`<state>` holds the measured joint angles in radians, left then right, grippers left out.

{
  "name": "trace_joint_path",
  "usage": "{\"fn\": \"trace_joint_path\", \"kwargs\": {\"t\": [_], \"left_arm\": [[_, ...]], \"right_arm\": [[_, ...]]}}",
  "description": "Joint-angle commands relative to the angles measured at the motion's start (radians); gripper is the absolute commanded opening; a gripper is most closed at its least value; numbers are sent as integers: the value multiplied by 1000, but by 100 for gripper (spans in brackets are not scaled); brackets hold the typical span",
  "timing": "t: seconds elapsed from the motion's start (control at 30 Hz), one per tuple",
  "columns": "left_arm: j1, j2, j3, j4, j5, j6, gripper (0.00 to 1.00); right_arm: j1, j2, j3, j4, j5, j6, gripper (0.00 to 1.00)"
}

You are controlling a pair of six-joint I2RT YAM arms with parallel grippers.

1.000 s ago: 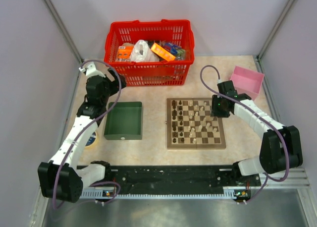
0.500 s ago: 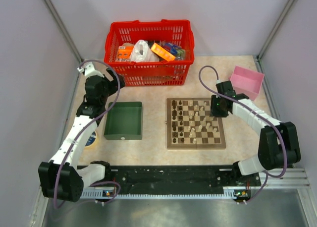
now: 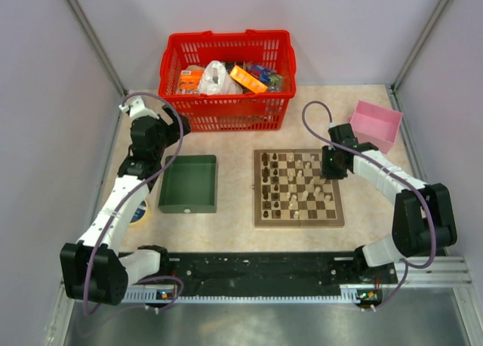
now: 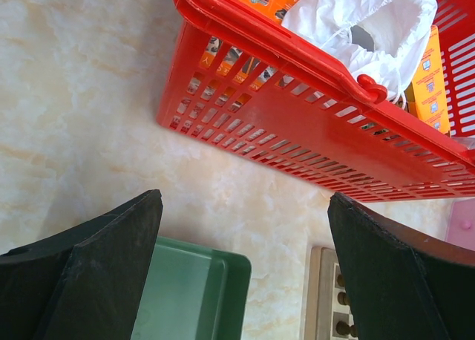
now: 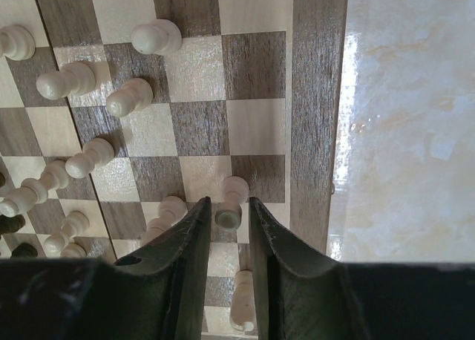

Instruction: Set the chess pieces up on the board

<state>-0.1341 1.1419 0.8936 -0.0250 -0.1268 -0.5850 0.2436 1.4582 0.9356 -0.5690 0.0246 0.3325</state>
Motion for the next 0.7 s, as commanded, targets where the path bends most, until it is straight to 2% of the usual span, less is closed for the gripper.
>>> {"fn": "trace_joint_path", "kwargs": {"t": [0.0, 0.17, 0.33, 0.67], "left_arm": [[10, -10, -12, 57, 0, -10, 99], [14, -19, -19, 59, 0, -10, 99], [18, -18, -25, 60, 1, -12, 99], [24, -11, -28, 62, 6, -13, 99]], "right_arm": [[-9, 8, 14, 12, -6, -13, 25], [-9, 10, 17, 8, -6, -16, 25], [-9, -4, 40, 0, 3, -10, 19], [-9, 50, 156, 3, 63, -15, 18]]}}
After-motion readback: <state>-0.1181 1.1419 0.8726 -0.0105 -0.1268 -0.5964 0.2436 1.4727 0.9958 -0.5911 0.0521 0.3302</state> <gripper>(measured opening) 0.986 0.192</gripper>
